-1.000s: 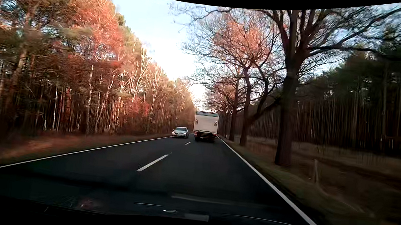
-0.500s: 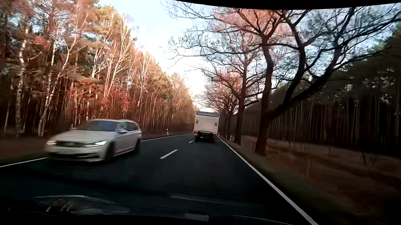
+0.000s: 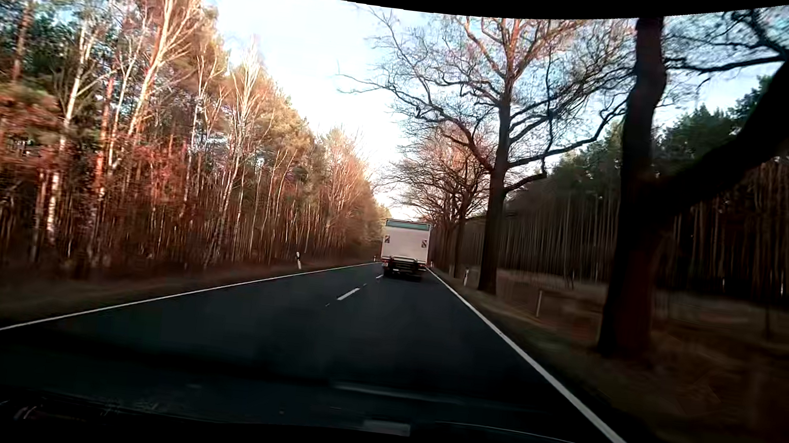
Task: Follow the waypoints while adhering to traffic rules and regulations
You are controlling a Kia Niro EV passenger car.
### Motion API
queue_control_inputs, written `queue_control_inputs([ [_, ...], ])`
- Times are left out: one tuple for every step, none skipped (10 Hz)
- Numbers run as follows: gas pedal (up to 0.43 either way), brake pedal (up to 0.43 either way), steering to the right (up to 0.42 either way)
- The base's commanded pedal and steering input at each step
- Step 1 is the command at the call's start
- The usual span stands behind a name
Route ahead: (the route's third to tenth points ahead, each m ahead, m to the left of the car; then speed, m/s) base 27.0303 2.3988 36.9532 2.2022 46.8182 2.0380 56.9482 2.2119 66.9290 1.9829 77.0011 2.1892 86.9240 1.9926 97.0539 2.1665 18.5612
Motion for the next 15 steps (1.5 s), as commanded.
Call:
queue_control_inputs([
  [0.11,0.0,0.0],
  [0.11,0.0,0.0],
  [0.11,0.0,0.0],
  [0.11,0.0,0.0],
  [0.11,0.0,0.0],
  [0.11,0.0,0.0],
  [0.11,0.0,-0.001],
  [0.11,0.0,-0.001],
  [0.11,0.0,-0.001],
  [0.11,0.0,-0.001],
  [0.11,0.0,-0.001],
  [0.11,0.0,-0.001],
  [0.11,0.0,-0.001],
  [0.11,0.0,-0.001],
  [0.11,0.0,-0.001],
])
